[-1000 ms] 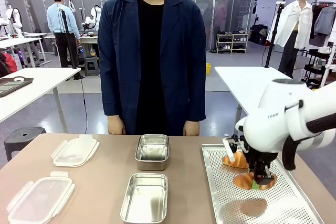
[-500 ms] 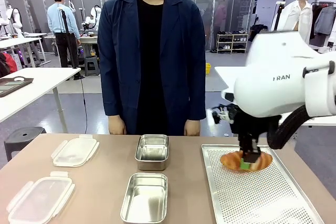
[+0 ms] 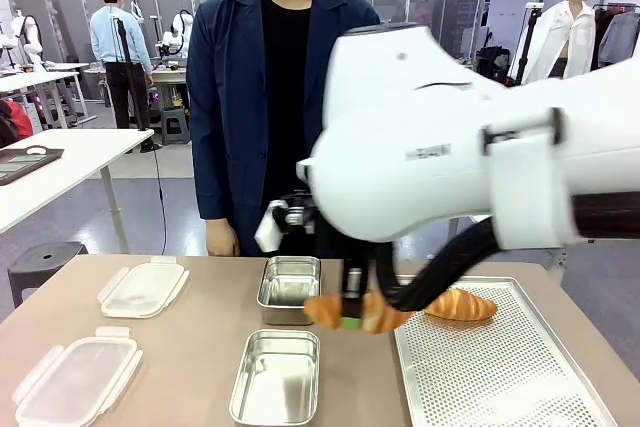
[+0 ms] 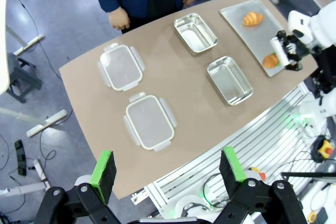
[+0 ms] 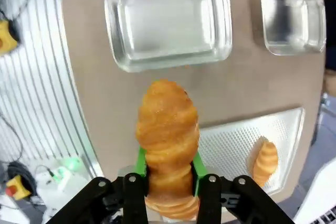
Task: Place the bread into the airtight container.
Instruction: Pick up a Butter Roll and place it into an empty Airtight Container.
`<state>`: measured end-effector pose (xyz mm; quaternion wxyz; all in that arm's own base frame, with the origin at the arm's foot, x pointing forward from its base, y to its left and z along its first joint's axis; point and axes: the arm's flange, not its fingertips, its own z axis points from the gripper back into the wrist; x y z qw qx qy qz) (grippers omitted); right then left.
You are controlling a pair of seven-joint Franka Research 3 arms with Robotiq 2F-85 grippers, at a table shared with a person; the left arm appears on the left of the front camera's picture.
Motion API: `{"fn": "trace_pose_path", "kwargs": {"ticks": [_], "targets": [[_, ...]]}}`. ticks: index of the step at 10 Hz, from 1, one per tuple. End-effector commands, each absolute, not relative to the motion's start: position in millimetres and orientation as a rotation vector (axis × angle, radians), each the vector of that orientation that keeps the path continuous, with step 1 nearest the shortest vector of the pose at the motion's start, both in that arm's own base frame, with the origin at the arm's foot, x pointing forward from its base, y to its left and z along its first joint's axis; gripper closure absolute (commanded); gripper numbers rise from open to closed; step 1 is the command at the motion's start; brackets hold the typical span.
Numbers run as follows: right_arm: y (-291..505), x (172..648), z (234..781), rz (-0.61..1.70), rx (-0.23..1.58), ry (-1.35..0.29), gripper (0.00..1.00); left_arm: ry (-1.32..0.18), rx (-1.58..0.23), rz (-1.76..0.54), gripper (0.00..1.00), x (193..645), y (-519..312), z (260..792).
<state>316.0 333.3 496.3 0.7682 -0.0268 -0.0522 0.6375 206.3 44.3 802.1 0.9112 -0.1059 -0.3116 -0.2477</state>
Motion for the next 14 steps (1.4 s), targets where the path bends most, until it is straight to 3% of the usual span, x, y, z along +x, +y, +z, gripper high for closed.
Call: {"fn": "trace_pose_path", "kwargs": {"ticks": [1, 5, 12, 14], "targets": [[370, 330, 497, 1.322, -0.019, -0.107, 0.65, -0.636, -0.224, -0.522, 0.00, 206, 43, 805], [407, 333, 490, 1.287, -0.002, -0.155, 0.65, -0.636, -0.224, -0.522, 0.00, 206, 43, 805], [400, 333, 485, 1.334, -0.008, -0.117, 0.64, -0.636, -0.224, -0.522, 0.00, 206, 43, 805], [390, 358, 470, 1.149, 0.022, -0.139, 0.64, -0.636, -0.224, -0.522, 0.00, 206, 43, 805]]}}
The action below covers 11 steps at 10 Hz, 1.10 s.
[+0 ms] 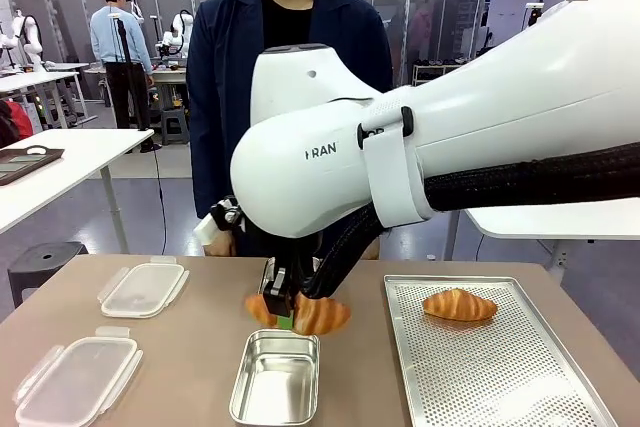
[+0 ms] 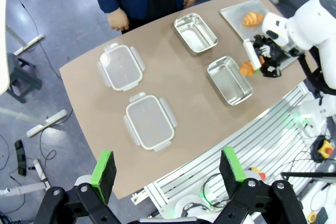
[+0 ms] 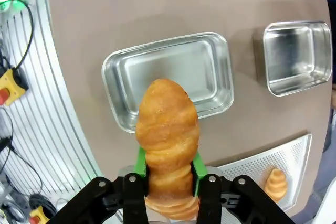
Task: Place the bread into the airtight container.
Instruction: Pick up a Butter Roll and place it into an empty Airtight Container.
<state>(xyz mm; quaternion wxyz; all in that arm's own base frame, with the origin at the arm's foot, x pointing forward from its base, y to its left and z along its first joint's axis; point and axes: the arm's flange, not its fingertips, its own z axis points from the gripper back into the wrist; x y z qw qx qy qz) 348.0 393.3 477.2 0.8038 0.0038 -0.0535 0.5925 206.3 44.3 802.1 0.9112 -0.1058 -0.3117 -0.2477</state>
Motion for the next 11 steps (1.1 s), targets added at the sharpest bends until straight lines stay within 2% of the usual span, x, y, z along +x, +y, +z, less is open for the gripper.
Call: {"fn": "trace_pose_path", "kwargs": {"ticks": [1, 2, 4, 7, 9, 11], "targets": [[386, 358, 466, 1.049, 0.031, -0.172, 0.64, -0.636, -0.224, -0.522, 0.00, 206, 43, 805], [379, 360, 466, 0.908, 0.022, -0.199, 0.64, -0.636, -0.224, -0.522, 0.00, 206, 43, 805], [384, 359, 466, 0.662, 0.143, -0.199, 0.64, -0.636, -0.224, -0.522, 0.00, 206, 43, 805], [401, 354, 446, 0.314, 0.110, -0.154, 0.64, -0.636, -0.224, -0.522, 0.00, 206, 43, 805], [403, 354, 435, 0.125, 0.176, -0.152, 0.64, -0.636, -0.224, -0.522, 0.00, 206, 43, 805], [407, 349, 413, 0.029, 0.203, -0.152, 0.64, -0.636, -0.224, -0.522, 0.00, 206, 43, 805]]}}
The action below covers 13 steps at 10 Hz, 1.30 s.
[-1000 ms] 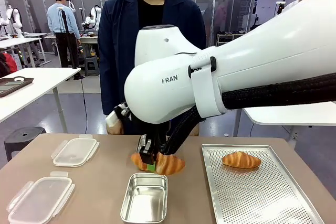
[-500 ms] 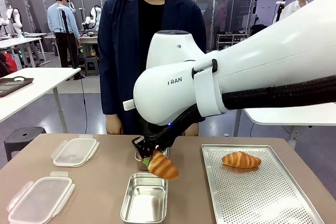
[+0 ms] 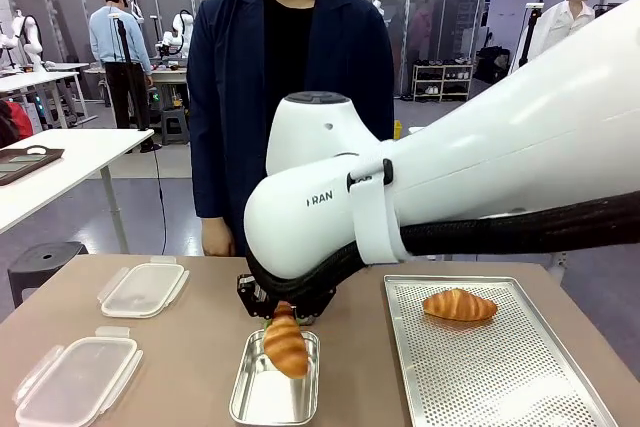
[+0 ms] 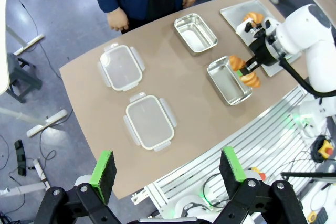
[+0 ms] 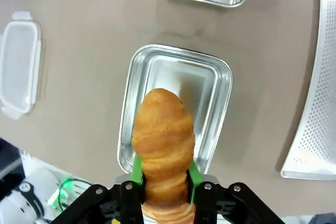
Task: Place the bread into the airtight container.
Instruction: Pick up a Butter Roll and place it into an empty Airtight Container.
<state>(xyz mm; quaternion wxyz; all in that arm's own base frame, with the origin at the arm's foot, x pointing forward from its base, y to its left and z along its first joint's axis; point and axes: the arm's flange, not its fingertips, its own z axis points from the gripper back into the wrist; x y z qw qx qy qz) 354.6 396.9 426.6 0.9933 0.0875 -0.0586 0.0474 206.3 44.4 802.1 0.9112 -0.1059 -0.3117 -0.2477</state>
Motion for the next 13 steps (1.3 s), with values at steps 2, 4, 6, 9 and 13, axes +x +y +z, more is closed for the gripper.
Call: {"fn": "trace_pose_path", "kwargs": {"ticks": [2, 4, 6, 9, 13], "targets": [[410, 353, 397, -0.034, 0.172, -0.179, 0.64, -0.636, -0.224, -0.522, 0.00, 206, 43, 805], [412, 359, 375, -0.053, 0.203, -0.157, 0.64, -0.636, -0.224, -0.522, 0.00, 206, 43, 805], [415, 366, 356, -0.051, 0.213, -0.141, 0.64, -0.636, -0.224, -0.522, 0.00, 206, 43, 805], [412, 371, 341, -0.059, 0.193, -0.118, 0.64, -0.636, -0.224, -0.522, 0.00, 206, 43, 805], [411, 368, 348, -0.051, 0.181, -0.112, 0.00, -0.636, -0.224, -0.522, 0.00, 206, 43, 805]]}}
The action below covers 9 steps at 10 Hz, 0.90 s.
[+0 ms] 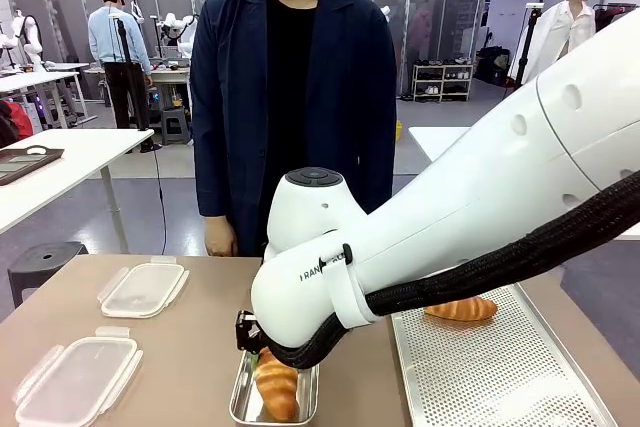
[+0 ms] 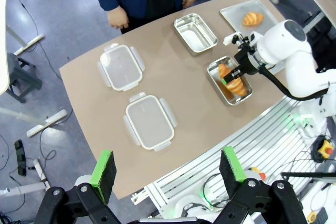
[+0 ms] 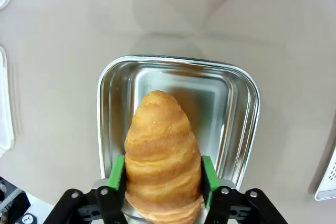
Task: Place the bread into the airtight container.
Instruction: Pick up a Butter Roll and place it into an empty Airtight Container.
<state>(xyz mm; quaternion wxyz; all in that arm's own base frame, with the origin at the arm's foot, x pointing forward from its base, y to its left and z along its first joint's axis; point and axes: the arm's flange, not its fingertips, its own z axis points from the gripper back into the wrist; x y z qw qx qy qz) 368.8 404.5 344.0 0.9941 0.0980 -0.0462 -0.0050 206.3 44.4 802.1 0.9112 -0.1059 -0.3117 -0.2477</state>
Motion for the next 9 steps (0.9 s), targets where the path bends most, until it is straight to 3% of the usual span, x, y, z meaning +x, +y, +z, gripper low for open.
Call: {"fn": "trace_pose_path", "kwargs": {"ticks": [1, 4, 5, 6, 9], "targets": [[409.7, 368.2, 349.7, -0.059, 0.175, -0.110, 0.00, -0.636, -0.224, -0.522, 0.00, 205.5, 43.4, 805.0], [403.7, 368.1, 357.2, -0.060, 0.157, -0.101, 0.00, -0.636, -0.224, -0.522, 0.00, 205.5, 43.4, 805.0], [401.4, 367.8, 358.4, 0.011, 0.197, -0.005, 0.00, -0.636, -0.224, -0.522, 0.00, 205.5, 43.4, 805.0], [400.1, 370.0, 352.8, -0.018, 0.183, -0.092, 0.00, -0.636, -0.224, -0.522, 0.00, 205.5, 43.4, 805.0], [400.1, 370.0, 352.8, -0.018, 0.183, -0.092, 0.00, -0.636, -0.224, -0.522, 0.00, 205.5, 43.4, 805.0]]}}
